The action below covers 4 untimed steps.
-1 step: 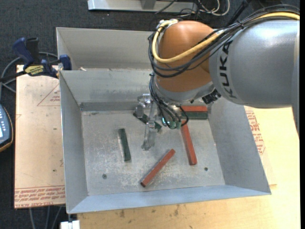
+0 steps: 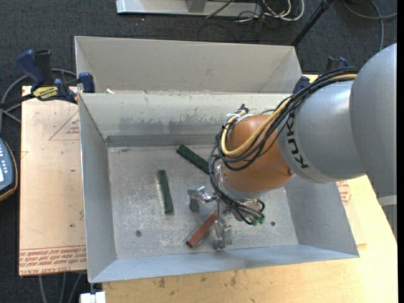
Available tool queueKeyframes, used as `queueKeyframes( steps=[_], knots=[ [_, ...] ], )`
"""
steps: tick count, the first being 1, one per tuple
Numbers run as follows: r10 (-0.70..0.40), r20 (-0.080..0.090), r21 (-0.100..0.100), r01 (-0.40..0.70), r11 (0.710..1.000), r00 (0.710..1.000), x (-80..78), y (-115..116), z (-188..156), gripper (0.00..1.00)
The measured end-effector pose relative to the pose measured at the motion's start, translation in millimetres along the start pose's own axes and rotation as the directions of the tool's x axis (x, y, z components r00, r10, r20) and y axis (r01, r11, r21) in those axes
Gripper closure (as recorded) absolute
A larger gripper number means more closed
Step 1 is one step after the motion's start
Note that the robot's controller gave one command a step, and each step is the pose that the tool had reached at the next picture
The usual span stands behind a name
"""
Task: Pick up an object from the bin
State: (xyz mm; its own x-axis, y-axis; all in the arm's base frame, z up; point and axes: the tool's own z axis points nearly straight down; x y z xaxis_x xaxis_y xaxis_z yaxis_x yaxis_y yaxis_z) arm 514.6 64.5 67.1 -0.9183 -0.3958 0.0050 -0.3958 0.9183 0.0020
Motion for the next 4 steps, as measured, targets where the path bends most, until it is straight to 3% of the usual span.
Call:
queueKeyframes(
  steps=[1,2,3,4],
  knots=[
    [-0.038,0.006,0.001,0.038,0.999,0.999,12.8,13.1,-33.9,0.0],
    [-0.178,0.005,0.002,0.178,0.984,0.984,26.0,17.7,-38.2,0.0],
    [-0.333,0.017,0.01,0.332,0.943,0.943,18.2,15.8,-4.8,0.0],
    [-0.33,0.014,0.007,0.33,0.944,0.944,15.4,15.7,-5.7,0.0]
  ],
)
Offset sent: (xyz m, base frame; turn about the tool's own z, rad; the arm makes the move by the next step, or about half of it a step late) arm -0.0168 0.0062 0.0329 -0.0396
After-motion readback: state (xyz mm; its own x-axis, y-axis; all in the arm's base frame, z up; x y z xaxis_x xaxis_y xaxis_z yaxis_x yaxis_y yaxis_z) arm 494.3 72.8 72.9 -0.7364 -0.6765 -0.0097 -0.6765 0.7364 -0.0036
